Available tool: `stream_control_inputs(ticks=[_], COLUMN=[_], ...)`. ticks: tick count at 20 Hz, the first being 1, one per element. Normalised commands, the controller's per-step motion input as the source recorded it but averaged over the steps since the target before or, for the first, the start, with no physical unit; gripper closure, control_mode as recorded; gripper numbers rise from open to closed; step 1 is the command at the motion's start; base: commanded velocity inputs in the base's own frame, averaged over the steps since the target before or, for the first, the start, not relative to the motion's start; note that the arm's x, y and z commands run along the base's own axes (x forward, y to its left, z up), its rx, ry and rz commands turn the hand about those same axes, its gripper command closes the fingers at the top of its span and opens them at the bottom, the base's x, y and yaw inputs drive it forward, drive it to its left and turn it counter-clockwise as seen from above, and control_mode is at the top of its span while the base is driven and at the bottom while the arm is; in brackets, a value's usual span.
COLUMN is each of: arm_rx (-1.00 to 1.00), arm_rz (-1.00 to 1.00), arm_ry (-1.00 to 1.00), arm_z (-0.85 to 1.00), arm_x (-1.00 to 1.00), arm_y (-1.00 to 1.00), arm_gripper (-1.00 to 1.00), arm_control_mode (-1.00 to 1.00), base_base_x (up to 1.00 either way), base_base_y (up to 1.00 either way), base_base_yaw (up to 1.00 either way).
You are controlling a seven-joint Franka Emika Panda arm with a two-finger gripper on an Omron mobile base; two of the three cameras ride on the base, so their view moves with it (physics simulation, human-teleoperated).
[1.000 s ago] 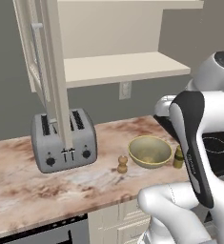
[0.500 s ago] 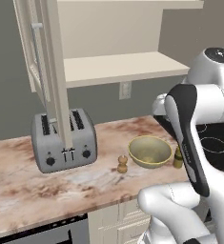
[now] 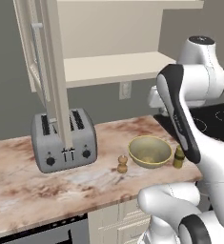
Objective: Retrieve the bottle and the shaker from the cabinet and place them next to the mixing bowl on the counter. Then add garlic from the fridge to the mixing bowl.
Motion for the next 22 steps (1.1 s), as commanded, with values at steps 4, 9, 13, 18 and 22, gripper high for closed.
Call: stream_control_inputs(ticks=[4, 9, 13, 18, 22], arm_rx=[0.00, 0.00, 0.00, 0.00, -0.04], arm_rz=[0.03, 0.02, 0.01, 0.00, -0.01], arm_ry=[-0.18, -0.07, 0.02, 0.09, 0.13], arm_z=[-0.99, -0.88, -0.53, -0.14, 0.00], arm_x=[0.25, 0.19, 0.47, 0.71, 0.54], arm_y=[-0.13, -0.13, -0.04, 0.00, 0.00], arm_gripper=[1.00, 1.00, 1.00, 1.00, 1.00], arm_control_mode=[-1.00, -1.00, -1.00, -1.00, -1.00], base_base_x=[0.00, 0.00, 0.00, 0.00, 0.00], base_base_y=[0.00, 0.00, 0.00, 0.00, 0.00], base_base_yaw=[0.00, 0.00, 0.00, 0.00, 0.00])
